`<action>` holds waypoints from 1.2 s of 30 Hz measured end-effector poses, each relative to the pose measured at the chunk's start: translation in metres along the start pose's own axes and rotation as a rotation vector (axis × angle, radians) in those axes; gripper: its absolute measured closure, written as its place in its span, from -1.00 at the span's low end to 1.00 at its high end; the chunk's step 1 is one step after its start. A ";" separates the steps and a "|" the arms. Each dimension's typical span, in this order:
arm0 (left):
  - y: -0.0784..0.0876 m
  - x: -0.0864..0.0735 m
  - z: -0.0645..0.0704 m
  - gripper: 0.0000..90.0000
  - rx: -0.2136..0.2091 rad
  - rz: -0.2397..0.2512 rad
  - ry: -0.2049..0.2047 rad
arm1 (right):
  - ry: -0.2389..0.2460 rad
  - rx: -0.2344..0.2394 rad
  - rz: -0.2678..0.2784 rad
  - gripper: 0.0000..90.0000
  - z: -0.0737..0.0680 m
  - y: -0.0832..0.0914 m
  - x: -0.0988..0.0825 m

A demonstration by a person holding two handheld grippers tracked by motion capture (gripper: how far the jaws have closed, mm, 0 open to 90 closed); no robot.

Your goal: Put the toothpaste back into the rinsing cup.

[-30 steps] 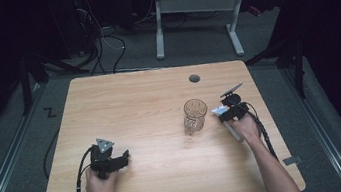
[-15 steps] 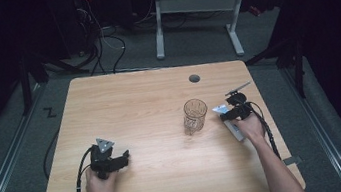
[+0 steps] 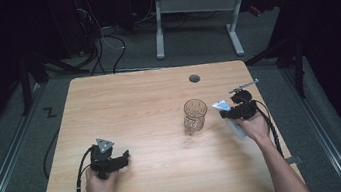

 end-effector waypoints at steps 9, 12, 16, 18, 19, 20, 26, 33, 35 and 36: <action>0.000 0.000 0.000 -0.55 0.000 0.000 0.000 | 0.048 0.013 0.068 0.48 -0.011 0.012 0.001; 0.000 0.000 0.000 -0.54 0.000 0.000 -0.001 | 0.057 0.021 0.084 0.47 -0.013 0.016 0.002; 0.000 0.000 0.000 -0.55 0.000 0.000 0.000 | 0.074 0.026 0.104 0.47 -0.018 0.020 0.002; 0.000 0.000 0.000 -0.55 0.000 0.000 -0.001 | 0.085 0.029 0.114 0.47 -0.021 0.023 0.002; 0.000 0.000 0.000 -0.55 0.000 0.000 -0.001 | 0.092 0.028 0.119 0.47 -0.021 0.023 0.002; 0.000 0.000 0.000 -0.55 0.000 0.000 -0.001 | 0.096 0.030 0.131 0.47 -0.023 0.025 0.003; 0.000 0.000 0.000 -0.55 0.000 -0.001 -0.001 | 0.117 0.042 0.166 0.46 -0.029 0.031 0.005; 0.000 0.000 0.000 -0.55 0.000 0.000 -0.001 | 0.136 0.053 0.192 0.46 -0.035 0.035 0.008; 0.000 0.000 0.000 -0.55 0.000 -0.001 -0.001 | 0.149 0.054 0.207 0.46 -0.039 0.038 0.010; 0.000 0.000 0.000 -0.55 0.000 -0.001 -0.001 | 0.149 0.054 0.207 0.46 -0.039 0.038 0.010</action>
Point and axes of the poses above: each handheld gripper's, and its own axes: y roughly backward along the jaws, x roughly out of its top, z roughly to its right, the point moved 4 cm from there along -y, roughly forward along the jaws, and after that the axes turned 4 degrees about x, right-handed, at the moved point
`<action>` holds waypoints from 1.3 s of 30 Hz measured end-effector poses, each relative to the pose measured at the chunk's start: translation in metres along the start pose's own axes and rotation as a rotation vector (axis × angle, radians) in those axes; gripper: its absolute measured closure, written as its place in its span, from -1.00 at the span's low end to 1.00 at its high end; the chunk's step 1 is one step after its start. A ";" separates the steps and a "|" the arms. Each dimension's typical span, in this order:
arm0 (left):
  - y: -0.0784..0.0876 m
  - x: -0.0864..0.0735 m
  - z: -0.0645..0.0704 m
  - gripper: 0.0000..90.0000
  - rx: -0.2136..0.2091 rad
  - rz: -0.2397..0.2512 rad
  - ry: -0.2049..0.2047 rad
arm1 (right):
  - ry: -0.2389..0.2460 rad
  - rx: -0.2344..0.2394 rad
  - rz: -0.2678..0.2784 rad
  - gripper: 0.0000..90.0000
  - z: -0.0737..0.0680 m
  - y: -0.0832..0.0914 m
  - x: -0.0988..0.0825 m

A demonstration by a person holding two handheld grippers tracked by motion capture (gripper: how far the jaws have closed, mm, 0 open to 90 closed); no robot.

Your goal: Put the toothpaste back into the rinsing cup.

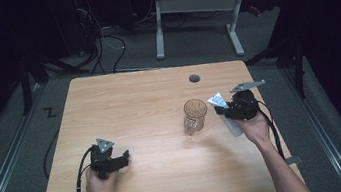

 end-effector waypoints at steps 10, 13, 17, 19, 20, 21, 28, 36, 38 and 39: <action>0.000 0.000 0.000 -0.55 0.000 0.000 0.000 | 0.041 0.012 0.052 0.46 -0.014 0.003 0.012; 0.000 0.000 0.000 -0.55 0.000 0.000 0.000 | 0.042 0.027 0.065 0.46 -0.018 0.004 0.015; 0.000 0.000 0.000 -0.55 0.000 0.000 0.000 | 0.057 0.035 0.085 0.46 -0.022 0.005 0.020; 0.000 0.000 0.000 -0.55 0.000 0.000 0.000 | 0.063 0.038 0.092 0.46 -0.024 0.006 0.022; 0.000 0.000 0.000 -0.55 0.000 0.000 0.000 | 0.066 0.042 0.096 0.46 -0.025 0.006 0.023; 0.000 0.000 0.000 -0.55 0.000 0.000 0.000 | 0.066 0.042 0.096 0.46 -0.025 0.006 0.023; 0.000 0.000 0.000 -0.55 0.000 0.000 0.000 | 0.081 0.057 0.107 0.46 -0.031 0.005 0.030; 0.000 0.000 0.000 -0.55 0.000 0.000 0.000 | 0.094 0.076 0.119 0.46 -0.037 0.003 0.037; 0.000 0.000 0.000 -0.55 0.000 0.000 0.000 | 0.097 0.079 0.121 0.46 -0.039 0.002 0.039; 0.000 0.000 0.000 -0.55 0.000 0.000 0.000 | 0.102 0.080 0.124 0.46 -0.040 0.001 0.041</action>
Point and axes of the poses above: each handheld gripper's, and its own axes: y roughly backward along the jaws, x roughly out of its top, z roughly to its right, the point moved 4 cm from there along -y, roughly forward along the jaws, and after that the axes turned 4 degrees about x, right-handed, at the moved point
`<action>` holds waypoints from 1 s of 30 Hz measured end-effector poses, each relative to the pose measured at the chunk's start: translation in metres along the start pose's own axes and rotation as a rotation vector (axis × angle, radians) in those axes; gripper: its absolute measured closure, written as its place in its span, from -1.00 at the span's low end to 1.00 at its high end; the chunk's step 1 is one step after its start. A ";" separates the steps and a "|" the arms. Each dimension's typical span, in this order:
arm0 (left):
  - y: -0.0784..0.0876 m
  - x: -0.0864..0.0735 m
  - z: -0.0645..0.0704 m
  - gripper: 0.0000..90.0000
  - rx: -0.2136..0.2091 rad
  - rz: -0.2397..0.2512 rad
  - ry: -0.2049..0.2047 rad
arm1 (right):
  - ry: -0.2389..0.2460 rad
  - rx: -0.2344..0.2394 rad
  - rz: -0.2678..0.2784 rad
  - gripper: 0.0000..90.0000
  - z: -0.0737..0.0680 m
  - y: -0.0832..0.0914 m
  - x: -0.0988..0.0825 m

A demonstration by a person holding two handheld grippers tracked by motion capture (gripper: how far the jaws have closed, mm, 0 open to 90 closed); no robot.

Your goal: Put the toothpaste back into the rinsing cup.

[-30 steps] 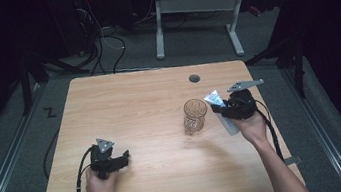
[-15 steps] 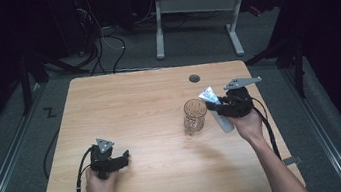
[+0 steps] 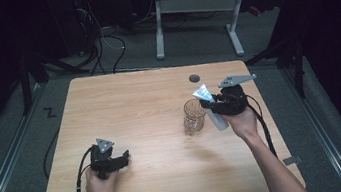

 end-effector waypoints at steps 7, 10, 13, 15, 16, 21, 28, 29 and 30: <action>0.000 0.000 0.000 -0.55 0.000 0.000 0.000 | -0.001 0.004 0.016 0.46 -0.001 -0.003 0.006; 0.000 0.000 0.000 -0.55 0.000 0.000 0.000 | -0.001 0.006 0.021 0.45 0.000 -0.005 0.007; 0.000 0.000 0.000 -0.55 0.000 0.000 0.000 | -0.005 0.011 0.024 0.45 0.000 -0.008 0.009; 0.000 0.000 0.000 -0.55 0.000 0.000 0.000 | -0.005 0.012 0.026 0.45 0.000 -0.009 0.010; 0.000 0.000 0.000 -0.55 0.000 0.000 0.000 | -0.003 0.011 0.027 0.45 0.000 -0.009 0.011; 0.000 0.000 0.000 -0.55 0.000 0.000 0.000 | -0.013 0.013 0.045 0.45 0.002 -0.012 0.014; 0.000 0.000 0.000 -0.55 0.000 0.000 0.000 | -0.014 0.008 0.050 0.46 0.004 -0.014 0.017; 0.000 0.000 0.000 -0.55 0.000 0.000 0.000 | -0.012 0.007 0.055 0.45 0.004 -0.014 0.019; 0.000 0.000 0.000 -0.55 0.000 0.000 0.000 | -0.012 0.007 0.055 0.45 0.004 -0.014 0.019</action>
Point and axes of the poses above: each handheld gripper's, and its own axes: y roughly backward along the jaws, x roughly out of its top, z roughly to its right, the point moved 4 cm from there along -y, roughly forward along the jaws, and after that the axes turned 4 degrees about x, right-handed, at the moved point
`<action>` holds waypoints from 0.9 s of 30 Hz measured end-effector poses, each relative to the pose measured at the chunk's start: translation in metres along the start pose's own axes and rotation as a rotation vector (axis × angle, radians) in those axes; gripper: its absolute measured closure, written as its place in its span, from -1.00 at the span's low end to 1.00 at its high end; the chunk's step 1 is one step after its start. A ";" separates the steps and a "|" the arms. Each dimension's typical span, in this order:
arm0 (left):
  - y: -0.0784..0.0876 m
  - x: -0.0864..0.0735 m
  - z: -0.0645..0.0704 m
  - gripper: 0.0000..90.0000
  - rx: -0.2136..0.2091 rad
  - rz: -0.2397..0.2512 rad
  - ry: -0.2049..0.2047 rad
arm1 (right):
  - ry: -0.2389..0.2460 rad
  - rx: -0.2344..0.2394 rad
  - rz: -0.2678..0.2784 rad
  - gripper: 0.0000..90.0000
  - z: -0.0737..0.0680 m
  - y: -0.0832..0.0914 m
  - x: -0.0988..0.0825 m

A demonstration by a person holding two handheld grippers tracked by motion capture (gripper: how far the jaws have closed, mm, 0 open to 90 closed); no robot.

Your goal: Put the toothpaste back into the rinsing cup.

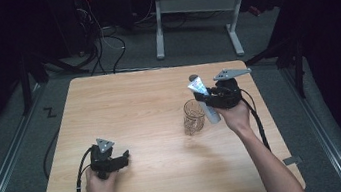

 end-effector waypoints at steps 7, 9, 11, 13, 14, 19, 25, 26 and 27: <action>0.000 0.000 0.000 -0.55 0.000 0.000 0.000 | 0.011 -0.006 0.008 0.46 0.001 -0.003 0.007; 0.000 0.000 0.000 -0.55 0.000 0.000 0.000 | 0.017 -0.011 0.027 0.46 0.001 -0.004 0.010; 0.000 0.000 0.000 -0.55 0.000 0.000 0.000 | 0.017 -0.012 0.029 0.46 0.001 -0.005 0.011; 0.000 0.000 0.000 -0.55 0.000 0.000 -0.001 | 0.017 -0.015 0.029 0.46 0.002 -0.006 0.012; 0.000 0.000 0.000 -0.55 0.000 0.000 0.000 | 0.016 -0.018 0.027 0.46 0.002 -0.007 0.012; 0.000 0.000 0.000 -0.55 0.000 0.000 0.000 | 0.019 -0.023 0.039 0.45 0.003 -0.011 0.013; 0.000 0.000 0.000 -0.55 0.000 0.000 0.000 | 0.008 -0.032 0.069 0.45 0.006 -0.014 0.016; 0.000 0.000 0.000 -0.55 0.000 0.000 0.000 | 0.005 -0.036 0.066 0.45 0.007 -0.015 0.017; 0.000 0.000 0.000 -0.55 0.000 0.000 0.000 | 0.005 -0.036 0.066 0.45 0.007 -0.016 0.017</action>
Point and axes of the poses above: each handheld gripper's, and its own axes: y roughly backward along the jaws, x roughly out of its top, z roughly to its right, the point moved 4 cm from there along -y, roughly forward along the jaws, and after that the axes turned 4 degrees about x, right-handed, at the moved point
